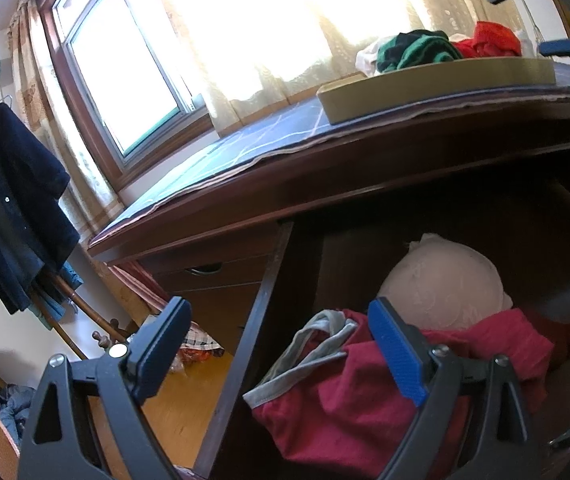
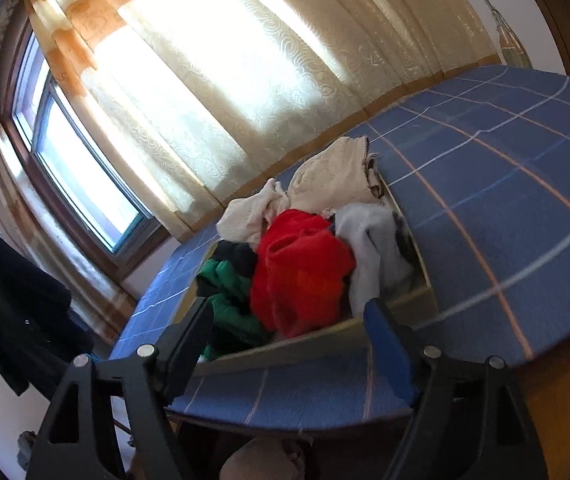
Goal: Take underwear out of drawer
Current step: 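Lower the red underwear into the tray and open the right gripper, then move the right gripper into the drawer toward the beige bra, then close the right gripper on the beige bra and lift it, then carry the beige bra over the tray and release it, then move the right gripper back into the drawer to the dark red underwear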
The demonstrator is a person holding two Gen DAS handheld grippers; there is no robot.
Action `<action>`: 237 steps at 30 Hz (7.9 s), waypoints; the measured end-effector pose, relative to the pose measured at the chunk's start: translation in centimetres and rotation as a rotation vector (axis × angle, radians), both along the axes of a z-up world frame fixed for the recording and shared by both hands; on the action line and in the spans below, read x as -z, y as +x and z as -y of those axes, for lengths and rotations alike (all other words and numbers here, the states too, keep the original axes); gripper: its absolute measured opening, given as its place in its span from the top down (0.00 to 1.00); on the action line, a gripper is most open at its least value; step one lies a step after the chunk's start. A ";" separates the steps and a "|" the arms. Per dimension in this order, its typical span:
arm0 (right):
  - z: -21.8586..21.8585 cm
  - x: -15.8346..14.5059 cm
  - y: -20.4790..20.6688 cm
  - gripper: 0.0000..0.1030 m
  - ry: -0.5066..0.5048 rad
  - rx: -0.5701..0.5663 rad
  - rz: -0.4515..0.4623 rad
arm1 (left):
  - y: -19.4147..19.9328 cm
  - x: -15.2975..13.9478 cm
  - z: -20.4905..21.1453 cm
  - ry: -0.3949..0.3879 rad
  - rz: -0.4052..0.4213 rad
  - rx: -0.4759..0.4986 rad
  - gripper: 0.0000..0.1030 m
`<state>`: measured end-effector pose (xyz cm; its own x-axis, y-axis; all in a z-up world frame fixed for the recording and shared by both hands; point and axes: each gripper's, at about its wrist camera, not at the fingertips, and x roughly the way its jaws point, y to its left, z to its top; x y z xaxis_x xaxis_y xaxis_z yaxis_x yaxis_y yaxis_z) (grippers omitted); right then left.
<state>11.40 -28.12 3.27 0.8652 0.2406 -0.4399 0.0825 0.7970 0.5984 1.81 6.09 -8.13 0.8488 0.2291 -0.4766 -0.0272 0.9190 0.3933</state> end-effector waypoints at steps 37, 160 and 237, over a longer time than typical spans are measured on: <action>-15.5 16.2 0.9 0.09 0.208 -0.463 -0.608 | -2.1 -0.6 -1.2 -0.106 0.111 0.018 0.10; -13.1 -0.1 26.1 0.52 -0.264 -0.270 -0.250 | -3.0 -0.6 -1.1 -0.080 0.155 0.038 0.10; -16.6 17.7 -3.0 0.66 -0.322 -0.878 -0.776 | -2.7 -0.6 -1.2 -0.103 0.139 0.002 0.05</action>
